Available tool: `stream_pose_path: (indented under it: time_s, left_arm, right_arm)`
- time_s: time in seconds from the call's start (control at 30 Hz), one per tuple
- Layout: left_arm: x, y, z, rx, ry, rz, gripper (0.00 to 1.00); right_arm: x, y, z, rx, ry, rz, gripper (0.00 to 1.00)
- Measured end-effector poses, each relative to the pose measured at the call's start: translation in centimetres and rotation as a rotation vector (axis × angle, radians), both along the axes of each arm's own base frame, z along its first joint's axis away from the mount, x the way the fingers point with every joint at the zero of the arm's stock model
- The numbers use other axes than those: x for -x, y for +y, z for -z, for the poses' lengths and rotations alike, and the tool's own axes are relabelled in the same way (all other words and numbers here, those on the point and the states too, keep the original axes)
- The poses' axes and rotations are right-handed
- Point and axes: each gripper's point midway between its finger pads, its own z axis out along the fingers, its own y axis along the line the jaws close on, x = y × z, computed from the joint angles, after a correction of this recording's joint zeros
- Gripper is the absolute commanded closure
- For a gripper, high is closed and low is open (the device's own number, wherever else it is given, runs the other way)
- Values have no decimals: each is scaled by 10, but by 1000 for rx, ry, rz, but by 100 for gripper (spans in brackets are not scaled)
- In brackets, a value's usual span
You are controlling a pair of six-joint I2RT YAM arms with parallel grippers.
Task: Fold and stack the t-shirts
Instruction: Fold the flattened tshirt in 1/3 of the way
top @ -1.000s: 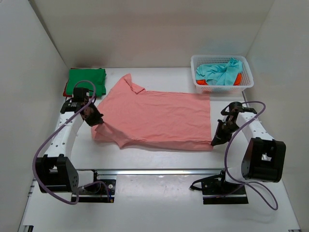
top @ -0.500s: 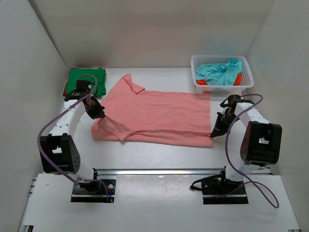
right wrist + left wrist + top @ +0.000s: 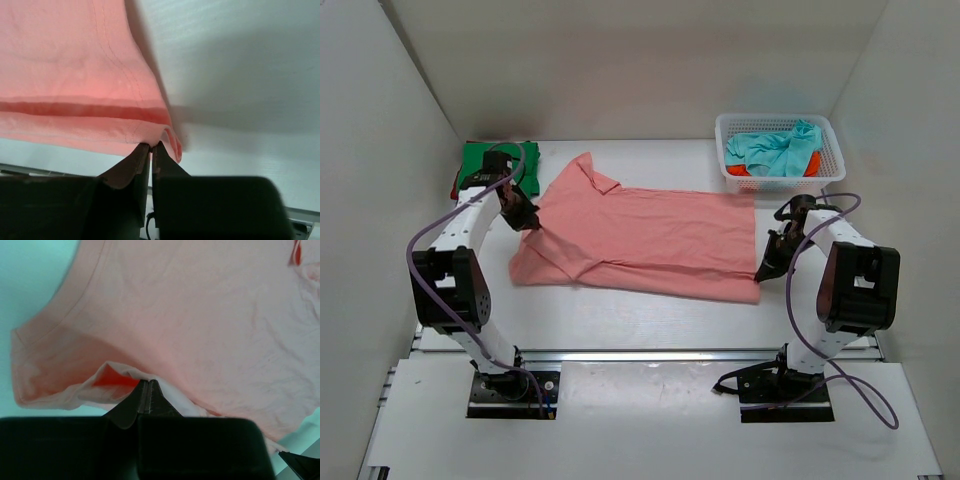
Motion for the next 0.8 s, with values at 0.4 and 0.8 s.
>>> stream_pose_path:
  time_s: [0.4, 0.8]
  left_arm:
    - [-83, 23, -20, 28, -144, -23, 34]
    - [18, -49, 53, 132, 48, 88, 56]
  right_arm:
    - [-41, -22, -10, 145, -189, 85, 72]
    - [-50, 94, -30, -25, -388, -214, 68]
